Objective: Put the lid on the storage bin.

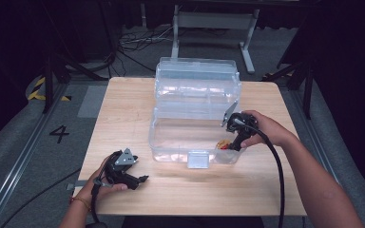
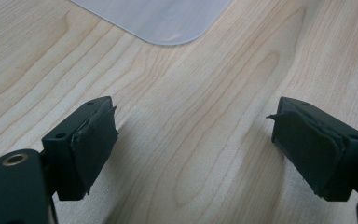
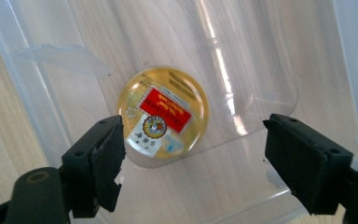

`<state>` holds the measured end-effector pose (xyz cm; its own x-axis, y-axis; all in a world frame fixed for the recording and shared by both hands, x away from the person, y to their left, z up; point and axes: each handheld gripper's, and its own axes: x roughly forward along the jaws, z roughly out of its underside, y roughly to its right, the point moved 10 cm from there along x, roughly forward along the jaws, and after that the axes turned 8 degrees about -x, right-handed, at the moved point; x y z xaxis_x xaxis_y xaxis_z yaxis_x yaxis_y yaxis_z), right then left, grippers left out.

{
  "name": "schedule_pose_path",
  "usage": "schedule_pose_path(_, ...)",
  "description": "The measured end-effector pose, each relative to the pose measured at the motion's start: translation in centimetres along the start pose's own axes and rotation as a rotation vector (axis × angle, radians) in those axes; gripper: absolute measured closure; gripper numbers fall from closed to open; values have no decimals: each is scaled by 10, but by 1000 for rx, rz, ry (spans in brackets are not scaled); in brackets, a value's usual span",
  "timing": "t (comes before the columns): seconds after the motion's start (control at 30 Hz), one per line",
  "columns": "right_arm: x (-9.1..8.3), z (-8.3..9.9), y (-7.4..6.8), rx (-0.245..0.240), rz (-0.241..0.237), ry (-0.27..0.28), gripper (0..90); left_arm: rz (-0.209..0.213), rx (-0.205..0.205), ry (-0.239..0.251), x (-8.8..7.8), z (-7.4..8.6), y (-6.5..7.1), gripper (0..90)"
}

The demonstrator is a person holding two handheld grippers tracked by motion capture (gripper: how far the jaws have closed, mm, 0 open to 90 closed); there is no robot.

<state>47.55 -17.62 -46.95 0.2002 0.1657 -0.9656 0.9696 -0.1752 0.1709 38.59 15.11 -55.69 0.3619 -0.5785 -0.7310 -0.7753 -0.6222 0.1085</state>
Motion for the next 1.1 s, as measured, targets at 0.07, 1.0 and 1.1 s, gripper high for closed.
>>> schedule_pose_path(0.07, -2, 0, 0, 8, 3, 9, 211, -1, 2, 0, 0, 0, 0, 142)
schedule_pose_path(1.0, -26, 3, 2, 89, 54, 232, 225, -87, -85, -22, 1, -5, -8, 157)
schedule_pose_path(1.1, -33, 1, 0, 87, 66, 294, 223, -92, -108, -15, 1, -7, -9, 178)
